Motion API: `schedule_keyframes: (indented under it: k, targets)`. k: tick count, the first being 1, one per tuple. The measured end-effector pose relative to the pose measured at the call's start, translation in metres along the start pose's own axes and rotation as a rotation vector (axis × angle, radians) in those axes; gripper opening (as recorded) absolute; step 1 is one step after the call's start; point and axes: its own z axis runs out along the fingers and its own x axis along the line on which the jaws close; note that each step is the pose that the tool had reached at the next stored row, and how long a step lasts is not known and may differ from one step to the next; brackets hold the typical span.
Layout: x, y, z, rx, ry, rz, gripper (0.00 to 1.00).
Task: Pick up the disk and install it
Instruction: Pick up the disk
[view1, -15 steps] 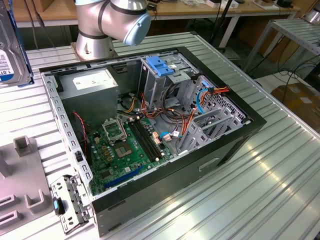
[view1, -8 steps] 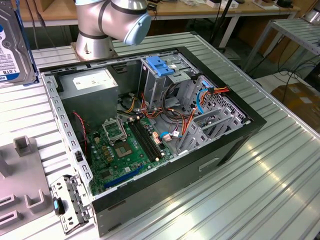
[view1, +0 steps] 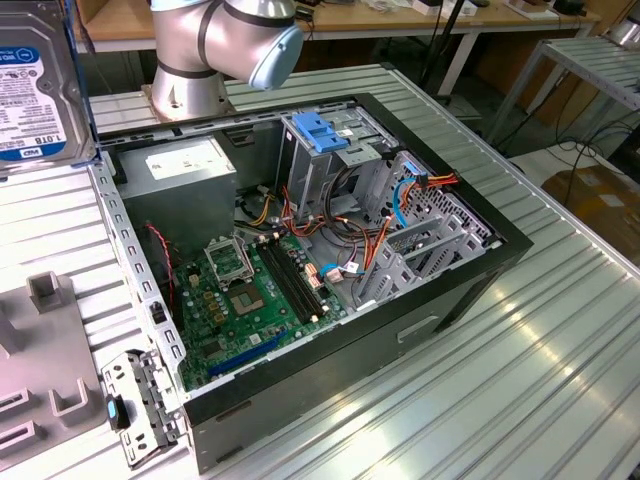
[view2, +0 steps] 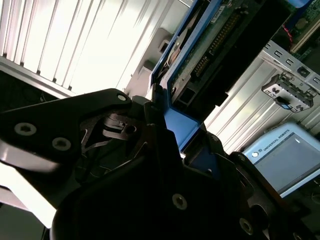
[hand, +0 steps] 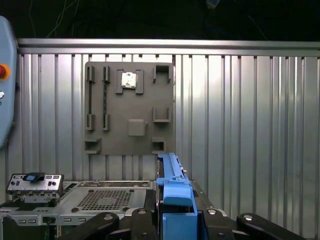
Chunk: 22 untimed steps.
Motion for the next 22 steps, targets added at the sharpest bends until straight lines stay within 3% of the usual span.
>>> schedule_keyframes:
  k: [1, 4, 7, 11, 22]
  targets:
    - [0.0000, -0.0051, 0.0001, 0.0001, 0.0000, 0.000, 0.37]
    - [0.0000, -0.0122, 0.0003, 0.0001, 0.0000, 0.000, 0.37]
    - [0.0028, -0.0138, 0.0004, 0.0000, 0.0001, 0.000, 0.37]
    - [0.0134, -0.0163, 0.0011, 0.0002, -0.0001, 0.000, 0.37]
    - [0.0167, -0.0447, 0.0027, -0.0001, 0.0000, 0.000, 0.37]
